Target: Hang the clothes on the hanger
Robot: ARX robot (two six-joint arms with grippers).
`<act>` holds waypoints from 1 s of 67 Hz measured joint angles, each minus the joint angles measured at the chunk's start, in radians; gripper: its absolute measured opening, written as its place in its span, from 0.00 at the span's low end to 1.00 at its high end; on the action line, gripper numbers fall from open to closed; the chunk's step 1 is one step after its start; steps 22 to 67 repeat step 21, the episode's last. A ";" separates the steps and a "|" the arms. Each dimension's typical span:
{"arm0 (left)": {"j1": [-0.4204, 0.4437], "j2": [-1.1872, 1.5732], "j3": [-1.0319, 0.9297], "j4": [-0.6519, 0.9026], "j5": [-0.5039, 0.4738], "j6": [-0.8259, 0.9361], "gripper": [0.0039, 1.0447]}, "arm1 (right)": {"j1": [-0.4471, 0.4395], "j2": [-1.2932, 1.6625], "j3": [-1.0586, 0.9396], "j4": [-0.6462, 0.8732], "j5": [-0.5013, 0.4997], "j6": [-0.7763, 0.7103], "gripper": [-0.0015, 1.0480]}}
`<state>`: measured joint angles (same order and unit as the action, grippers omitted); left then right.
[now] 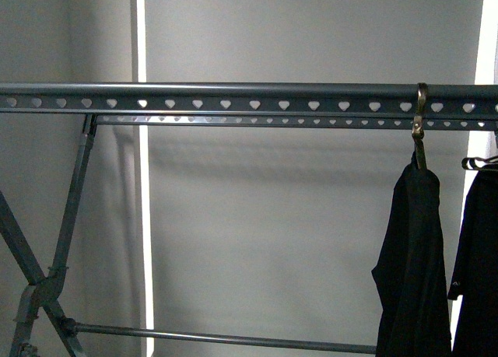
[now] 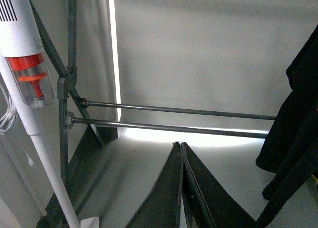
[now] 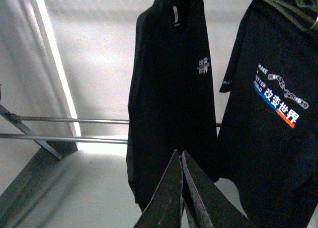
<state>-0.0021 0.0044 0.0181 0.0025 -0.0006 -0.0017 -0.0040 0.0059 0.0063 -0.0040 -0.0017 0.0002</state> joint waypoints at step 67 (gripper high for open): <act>0.000 0.000 0.000 0.000 0.000 0.000 0.17 | 0.000 -0.002 0.000 0.000 0.000 -0.001 0.17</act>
